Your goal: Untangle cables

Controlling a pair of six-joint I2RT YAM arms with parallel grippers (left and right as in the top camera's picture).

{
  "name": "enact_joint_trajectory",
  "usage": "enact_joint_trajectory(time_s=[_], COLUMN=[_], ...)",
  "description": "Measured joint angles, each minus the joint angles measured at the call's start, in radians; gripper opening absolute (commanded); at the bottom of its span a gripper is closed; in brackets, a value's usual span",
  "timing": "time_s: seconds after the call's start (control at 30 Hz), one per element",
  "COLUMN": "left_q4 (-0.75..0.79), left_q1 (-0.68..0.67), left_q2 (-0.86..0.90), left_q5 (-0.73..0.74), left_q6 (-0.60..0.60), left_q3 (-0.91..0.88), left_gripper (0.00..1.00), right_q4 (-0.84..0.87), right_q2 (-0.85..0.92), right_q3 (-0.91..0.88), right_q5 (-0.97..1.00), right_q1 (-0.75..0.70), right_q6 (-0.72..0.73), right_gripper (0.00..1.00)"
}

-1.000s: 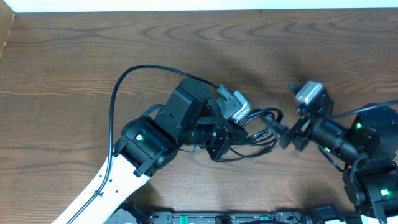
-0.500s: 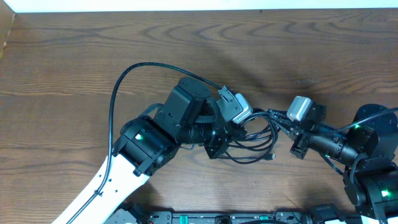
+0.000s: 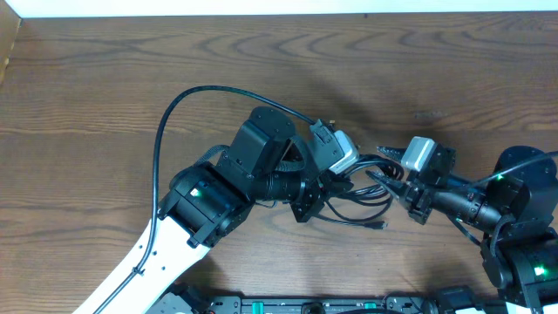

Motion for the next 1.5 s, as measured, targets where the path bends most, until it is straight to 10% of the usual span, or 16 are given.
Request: enact_joint_trajectory(time_s=[0.07, 0.33, 0.47, 0.57, 1.17, 1.5], left_q4=[0.005, 0.018, 0.027, 0.026, 0.023, 0.129], left_q1=[0.0, 0.005, 0.0, -0.002, -0.002, -0.002], left_q2=[0.0, 0.0, 0.0, 0.0, 0.0, 0.0], left_q5=[0.021, 0.023, -0.044, -0.122, -0.256, -0.225], left_q6=[0.008, 0.007, -0.058, -0.148, -0.654, -0.737], left_q3=[0.0, 0.0, 0.0, 0.0, 0.0, 0.0], left_gripper=[0.08, 0.15, 0.62, 0.68, 0.8, 0.78], right_q4=[0.008, 0.01, 0.001, -0.002, 0.088, 0.139], right_q2=[0.0, 0.0, 0.0, 0.0, 0.0, 0.0], right_q3=[0.0, 0.0, 0.0, 0.0, 0.0, 0.0], right_q5=[-0.003, -0.02, 0.01, 0.083, 0.23, 0.15], right_q1=[0.0, -0.001, 0.0, 0.0, -0.001, -0.001], right_q6=[-0.006, -0.003, 0.006, 0.044, 0.313, 0.488], right_gripper=[0.01, 0.01, 0.01, 0.01, 0.01, 0.01])
